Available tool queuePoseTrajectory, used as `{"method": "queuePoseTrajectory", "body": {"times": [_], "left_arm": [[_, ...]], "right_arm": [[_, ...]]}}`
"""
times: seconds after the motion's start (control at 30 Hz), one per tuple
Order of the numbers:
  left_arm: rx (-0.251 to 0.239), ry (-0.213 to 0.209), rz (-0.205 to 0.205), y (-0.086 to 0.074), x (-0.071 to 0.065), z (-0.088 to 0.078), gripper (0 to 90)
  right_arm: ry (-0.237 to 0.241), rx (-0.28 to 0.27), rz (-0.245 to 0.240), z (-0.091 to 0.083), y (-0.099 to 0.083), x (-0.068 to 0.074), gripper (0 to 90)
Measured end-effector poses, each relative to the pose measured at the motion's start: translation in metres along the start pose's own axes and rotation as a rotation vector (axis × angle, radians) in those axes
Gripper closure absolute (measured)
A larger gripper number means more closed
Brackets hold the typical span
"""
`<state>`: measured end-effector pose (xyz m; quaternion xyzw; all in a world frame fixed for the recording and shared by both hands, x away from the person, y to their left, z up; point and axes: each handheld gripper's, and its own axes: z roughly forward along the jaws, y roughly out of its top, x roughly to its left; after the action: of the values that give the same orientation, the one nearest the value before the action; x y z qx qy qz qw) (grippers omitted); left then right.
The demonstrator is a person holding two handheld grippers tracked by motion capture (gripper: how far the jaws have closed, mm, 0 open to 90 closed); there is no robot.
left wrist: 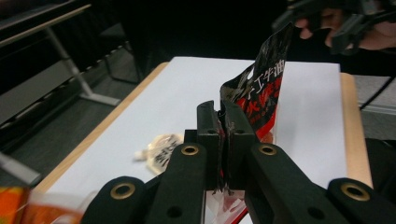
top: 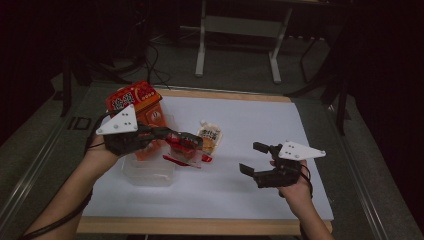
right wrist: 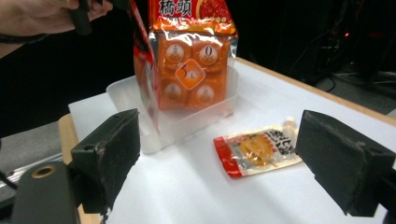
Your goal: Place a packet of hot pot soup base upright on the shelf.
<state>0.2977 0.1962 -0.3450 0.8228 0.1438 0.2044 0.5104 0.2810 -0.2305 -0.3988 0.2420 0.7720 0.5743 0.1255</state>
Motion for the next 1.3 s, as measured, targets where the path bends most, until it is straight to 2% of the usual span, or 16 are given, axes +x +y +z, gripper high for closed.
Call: {"method": "queuePoseTrajectory", "body": {"times": [0.17,0.27,0.33,0.5,0.67,0.7,0.93,1.07,1.3], "left_arm": [[0.010,0.039,-0.008,-0.007,0.003,-0.011,87.8],[0.019,0.065,-0.027,-0.013,0.005,-0.018,87.7],[0.013,0.077,-0.039,-0.018,0.005,-0.022,87.7],[-0.001,0.120,-0.057,-0.029,0.002,-0.032,87.7],[-0.019,0.135,-0.078,-0.039,0.001,-0.038,87.7],[-0.022,0.143,-0.087,-0.045,0.001,-0.040,87.7],[-0.012,0.162,-0.095,-0.058,0.003,-0.041,87.7],[-0.026,0.169,-0.124,-0.067,0.004,-0.041,87.7],[-0.012,0.184,-0.126,-0.079,0.002,-0.038,87.7]], "right_arm": [[0.004,-0.002,0.019,-0.001,-0.005,-0.003,14.1],[0.000,-0.004,0.022,-0.002,-0.008,-0.005,14.1],[-0.013,0.002,0.010,-0.002,-0.009,-0.006,14.1],[-0.022,-0.002,0.019,-0.002,-0.012,-0.009,14.3],[-0.024,-0.002,0.021,-0.002,-0.013,-0.010,14.4],[-0.019,-0.005,0.021,-0.002,-0.013,-0.010,14.4],[-0.019,0.004,0.018,0.001,-0.015,-0.010,14.6],[-0.015,0.007,0.021,0.002,-0.016,-0.011,14.6],[-0.017,0.011,0.025,0.002,-0.018,-0.012,14.6]]}}
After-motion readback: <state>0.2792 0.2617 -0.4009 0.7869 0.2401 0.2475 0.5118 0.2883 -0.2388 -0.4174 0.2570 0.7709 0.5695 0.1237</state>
